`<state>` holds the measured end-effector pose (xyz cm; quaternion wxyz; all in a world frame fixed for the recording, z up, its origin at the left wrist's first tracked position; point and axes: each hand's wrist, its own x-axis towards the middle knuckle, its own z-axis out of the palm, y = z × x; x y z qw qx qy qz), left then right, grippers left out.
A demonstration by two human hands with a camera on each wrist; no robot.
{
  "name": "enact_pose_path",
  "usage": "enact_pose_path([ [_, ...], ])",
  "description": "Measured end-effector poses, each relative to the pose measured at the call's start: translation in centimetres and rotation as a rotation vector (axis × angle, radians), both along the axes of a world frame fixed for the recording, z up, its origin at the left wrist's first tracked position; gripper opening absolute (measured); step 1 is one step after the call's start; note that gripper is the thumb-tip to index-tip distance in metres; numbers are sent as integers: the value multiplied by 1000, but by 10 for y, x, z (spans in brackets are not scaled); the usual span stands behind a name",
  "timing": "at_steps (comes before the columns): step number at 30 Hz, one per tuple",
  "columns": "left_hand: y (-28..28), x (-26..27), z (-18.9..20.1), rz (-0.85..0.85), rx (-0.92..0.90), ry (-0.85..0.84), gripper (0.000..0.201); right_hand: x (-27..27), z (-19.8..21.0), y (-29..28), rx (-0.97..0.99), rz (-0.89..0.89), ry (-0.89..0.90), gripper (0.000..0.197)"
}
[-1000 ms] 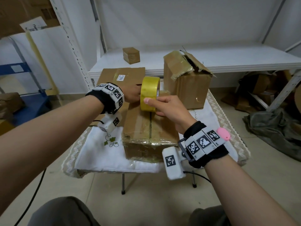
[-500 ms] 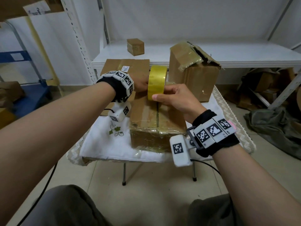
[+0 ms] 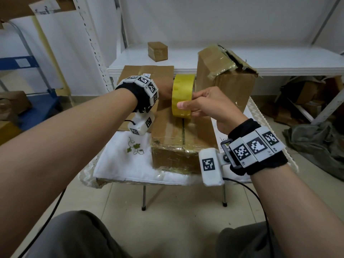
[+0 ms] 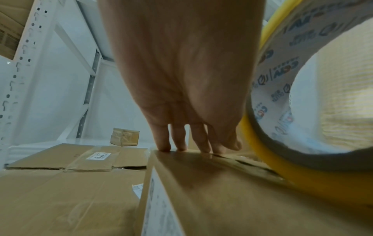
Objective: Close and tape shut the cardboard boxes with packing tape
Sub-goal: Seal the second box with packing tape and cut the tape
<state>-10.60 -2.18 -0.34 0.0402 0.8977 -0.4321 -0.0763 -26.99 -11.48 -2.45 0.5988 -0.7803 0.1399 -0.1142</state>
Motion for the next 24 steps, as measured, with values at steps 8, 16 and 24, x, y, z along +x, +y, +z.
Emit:
enact_pose_path([
  [8, 4, -15, -2, -5, 33, 3, 36, -5, 5, -3, 104, -13, -17, 36],
  [16, 1, -15, -9, 7, 51, 8, 40, -7, -13, 0, -15, 102, 39, 24],
  [24, -3, -14, -11, -13, 68, 18, 37, -12, -11, -4, -55, 44, -15, 30],
])
